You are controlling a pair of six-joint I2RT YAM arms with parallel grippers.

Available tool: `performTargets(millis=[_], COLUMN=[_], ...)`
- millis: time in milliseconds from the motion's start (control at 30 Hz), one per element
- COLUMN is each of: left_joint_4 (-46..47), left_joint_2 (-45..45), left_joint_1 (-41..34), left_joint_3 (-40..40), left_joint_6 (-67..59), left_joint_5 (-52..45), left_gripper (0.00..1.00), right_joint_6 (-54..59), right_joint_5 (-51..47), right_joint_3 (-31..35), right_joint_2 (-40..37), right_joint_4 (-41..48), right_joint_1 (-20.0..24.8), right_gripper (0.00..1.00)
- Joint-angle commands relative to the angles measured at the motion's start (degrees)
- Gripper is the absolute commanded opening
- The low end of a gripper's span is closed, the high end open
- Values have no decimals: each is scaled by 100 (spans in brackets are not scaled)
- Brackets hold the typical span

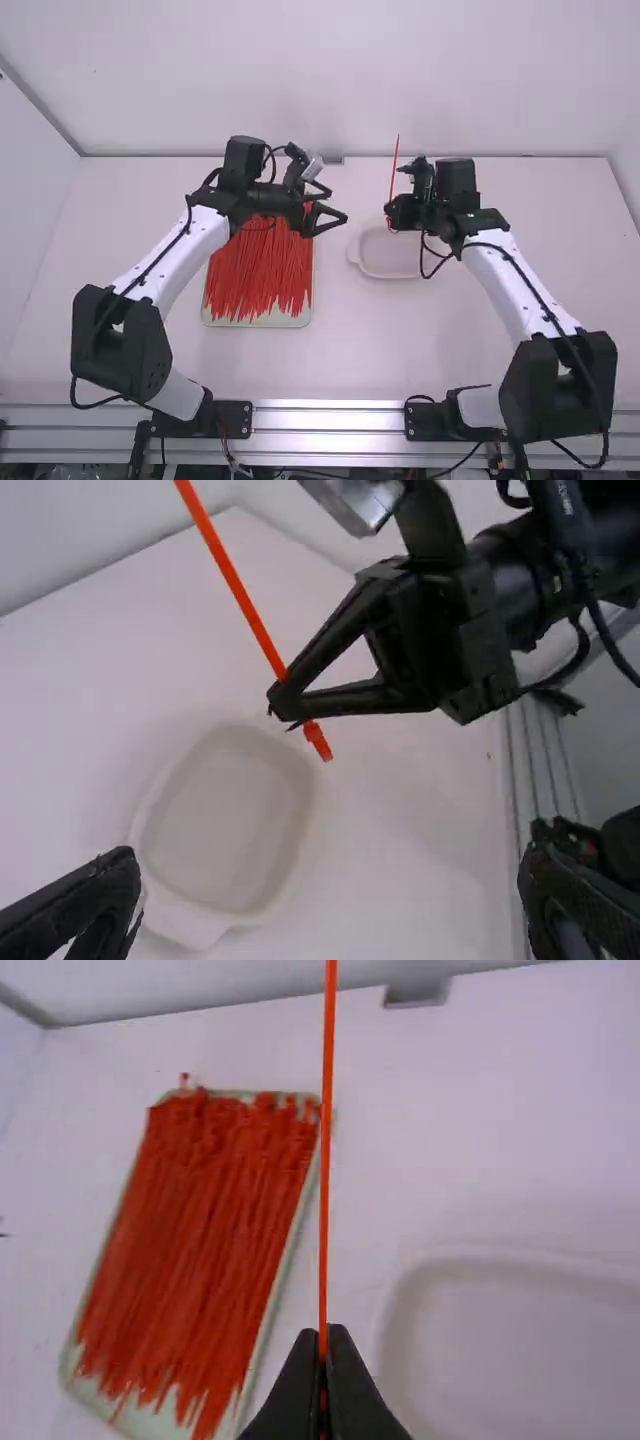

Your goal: Fasten the cable tie

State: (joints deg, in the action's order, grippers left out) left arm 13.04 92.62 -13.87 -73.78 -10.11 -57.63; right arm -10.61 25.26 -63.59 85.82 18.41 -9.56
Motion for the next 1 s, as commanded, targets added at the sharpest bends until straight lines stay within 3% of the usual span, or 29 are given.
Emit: performTargets(millis=[0, 333, 600, 700, 733, 767, 800, 967], left_joint_4=[4, 11, 4, -4, -9, -9, 0, 0], left_joint_2=[-26, -26, -26, -26, -26, -26, -26, -26], left_joint_1=[214, 654, 627, 629, 632, 647, 656, 671], left_joint_3=[-153, -153, -153, -153, -153, -153, -153, -153], left_joint_6=[59, 280, 264, 262, 262, 262, 262, 280], left_joint_5=[131, -153, -146, -146, -149, -153, -149, -186], left_gripper=[99, 99, 99, 99, 99, 99, 99, 99], right_joint_6=[-157, -201, -232, -243, -258, -284, -293, -284], right_joint_5=[-389, -431, -428, -433, -431, -435, -437, -431], right_joint_3=[111, 114, 142, 142, 138, 129, 127, 127], right_joint_2=[424, 1862, 2428, 2444, 2444, 2444, 2444, 2361], right_joint_4=[-101, -407, -522, -494, -514, -518, -522, -562], right_joint_1=[-20, 52, 63, 61, 63, 63, 61, 61], right_gripper=[0, 0, 1, 18, 33, 57, 98, 98])
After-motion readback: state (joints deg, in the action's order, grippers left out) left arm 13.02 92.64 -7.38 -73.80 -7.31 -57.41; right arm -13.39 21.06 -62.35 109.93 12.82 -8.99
